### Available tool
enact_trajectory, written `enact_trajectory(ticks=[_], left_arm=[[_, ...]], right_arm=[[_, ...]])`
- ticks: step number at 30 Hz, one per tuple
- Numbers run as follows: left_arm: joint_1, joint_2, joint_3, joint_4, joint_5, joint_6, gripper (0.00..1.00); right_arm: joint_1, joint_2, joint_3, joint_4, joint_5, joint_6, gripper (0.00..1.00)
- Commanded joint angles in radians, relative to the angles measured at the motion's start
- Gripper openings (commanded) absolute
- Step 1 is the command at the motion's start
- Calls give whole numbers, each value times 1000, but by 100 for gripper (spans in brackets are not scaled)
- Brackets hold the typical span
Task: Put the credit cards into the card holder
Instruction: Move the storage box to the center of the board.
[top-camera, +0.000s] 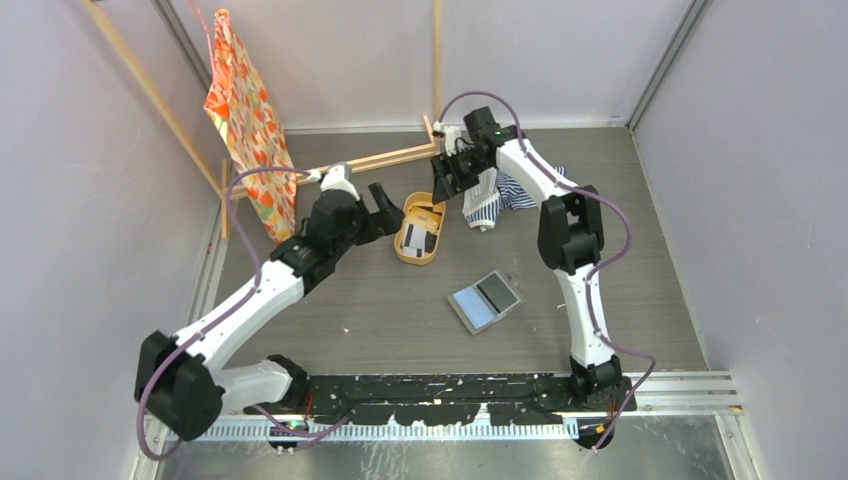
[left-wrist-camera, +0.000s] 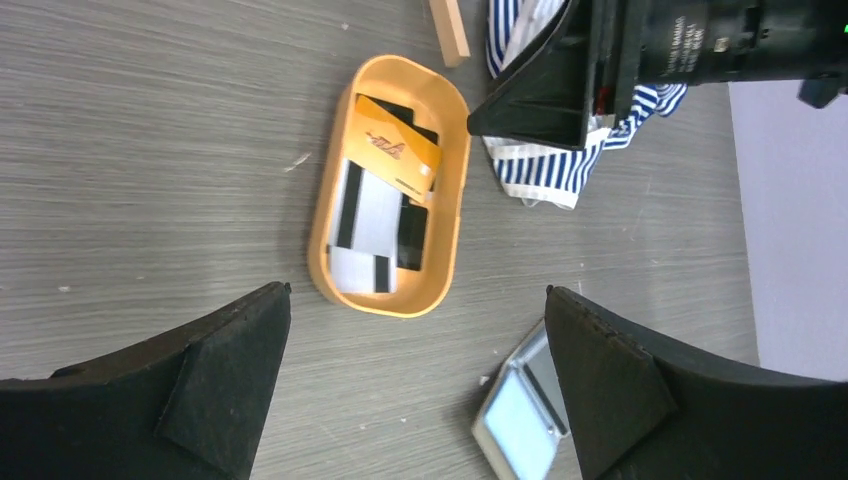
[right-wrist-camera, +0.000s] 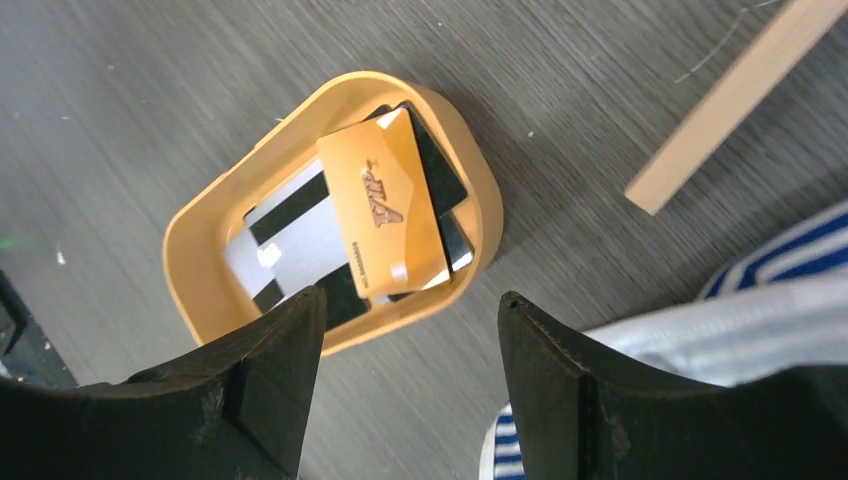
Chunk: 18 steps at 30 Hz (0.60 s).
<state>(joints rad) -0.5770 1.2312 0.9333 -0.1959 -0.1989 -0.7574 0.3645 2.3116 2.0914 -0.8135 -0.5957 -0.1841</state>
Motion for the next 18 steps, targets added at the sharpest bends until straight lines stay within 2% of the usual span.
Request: enact_trajectory(ticks=[1, 5, 10, 14, 18], left_arm=[[70, -136, -137, 70, 111, 82, 100], [80, -246, -204, 47, 168, 56, 98], [80, -301, -286, 115, 225, -80, 93], [80, -262, -350, 254, 280, -250, 85], [76, -182, -358, 332, 317, -351, 77]], right_arm=[[28, 60, 107, -29, 81, 20, 68], [49, 110, 153, -15, 141, 20, 64], [66, 116, 121, 3, 178, 17, 49], [84, -1, -86, 127, 224, 60, 34], [119, -148, -345, 304, 315, 158, 13]])
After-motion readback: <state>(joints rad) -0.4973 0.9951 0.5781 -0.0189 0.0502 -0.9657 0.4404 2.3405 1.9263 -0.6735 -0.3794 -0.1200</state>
